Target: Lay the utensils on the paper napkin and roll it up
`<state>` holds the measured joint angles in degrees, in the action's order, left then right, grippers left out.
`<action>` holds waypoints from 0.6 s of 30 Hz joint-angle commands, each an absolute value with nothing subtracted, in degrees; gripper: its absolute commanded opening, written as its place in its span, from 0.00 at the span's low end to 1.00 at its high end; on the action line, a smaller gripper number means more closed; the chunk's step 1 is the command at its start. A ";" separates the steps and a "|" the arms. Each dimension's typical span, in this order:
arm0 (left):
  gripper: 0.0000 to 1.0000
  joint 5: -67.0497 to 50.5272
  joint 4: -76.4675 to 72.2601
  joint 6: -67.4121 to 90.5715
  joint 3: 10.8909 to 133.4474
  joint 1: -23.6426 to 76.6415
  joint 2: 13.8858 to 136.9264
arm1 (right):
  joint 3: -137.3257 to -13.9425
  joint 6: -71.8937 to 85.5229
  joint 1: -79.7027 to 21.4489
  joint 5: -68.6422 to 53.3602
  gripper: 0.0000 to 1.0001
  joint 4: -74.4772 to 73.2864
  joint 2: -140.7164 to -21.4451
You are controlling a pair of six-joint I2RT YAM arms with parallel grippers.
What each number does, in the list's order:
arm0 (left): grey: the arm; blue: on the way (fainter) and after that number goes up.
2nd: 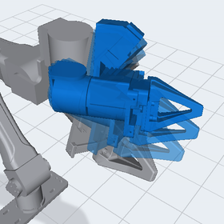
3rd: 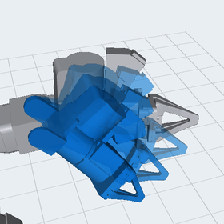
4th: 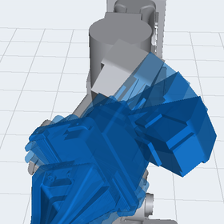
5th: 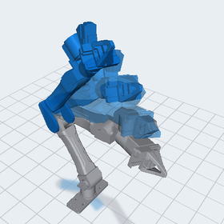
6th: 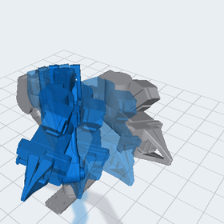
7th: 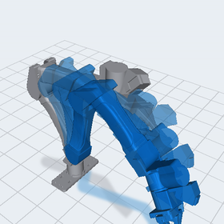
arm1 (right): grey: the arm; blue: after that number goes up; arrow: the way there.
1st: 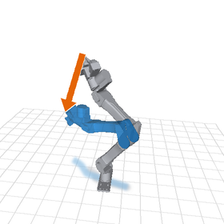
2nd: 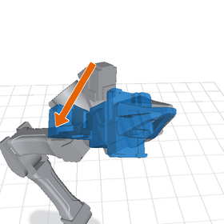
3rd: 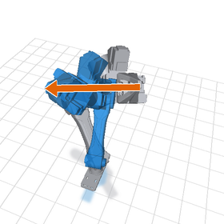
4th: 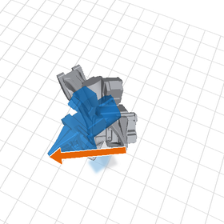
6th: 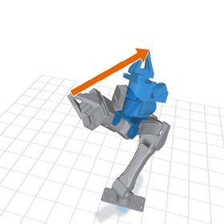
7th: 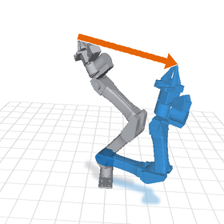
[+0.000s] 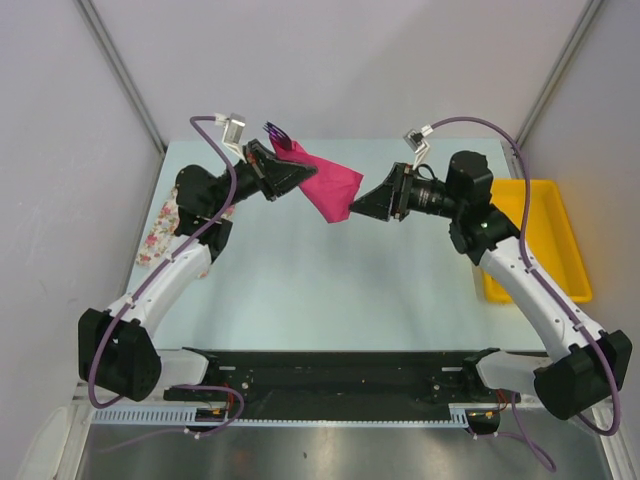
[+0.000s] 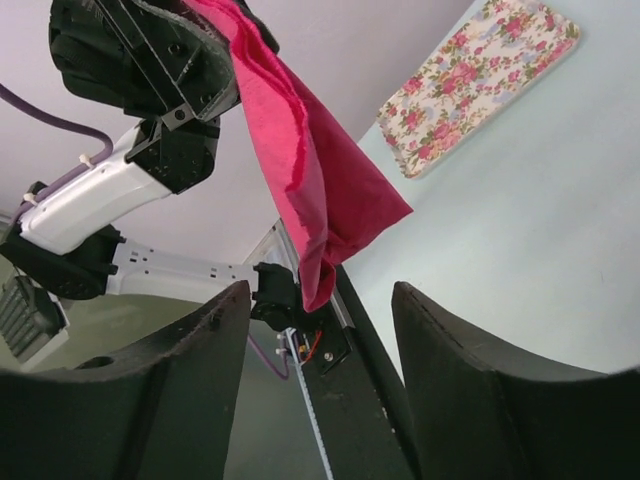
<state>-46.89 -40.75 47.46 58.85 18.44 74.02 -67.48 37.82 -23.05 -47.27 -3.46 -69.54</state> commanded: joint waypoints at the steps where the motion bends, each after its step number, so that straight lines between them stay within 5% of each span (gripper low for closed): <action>1: 0.00 -44.74 -41.57 46.67 61.79 18.19 73.13 | -68.38 38.32 -25.66 -41.05 0.61 1.39 -70.13; 4: 0.00 -44.39 -40.78 45.88 61.44 18.46 72.60 | -69.25 39.20 -26.19 -41.04 0.51 2.90 -71.28; 9: 0.00 -45.17 -43.06 49.47 61.17 18.02 72.51 | -68.30 37.71 -25.67 -45.07 0.04 3.25 -71.81; 18: 0.00 -52.47 -50.09 56.77 63.01 18.72 73.56 | -63.11 33.22 -20.92 -59.22 0.00 12.99 -73.91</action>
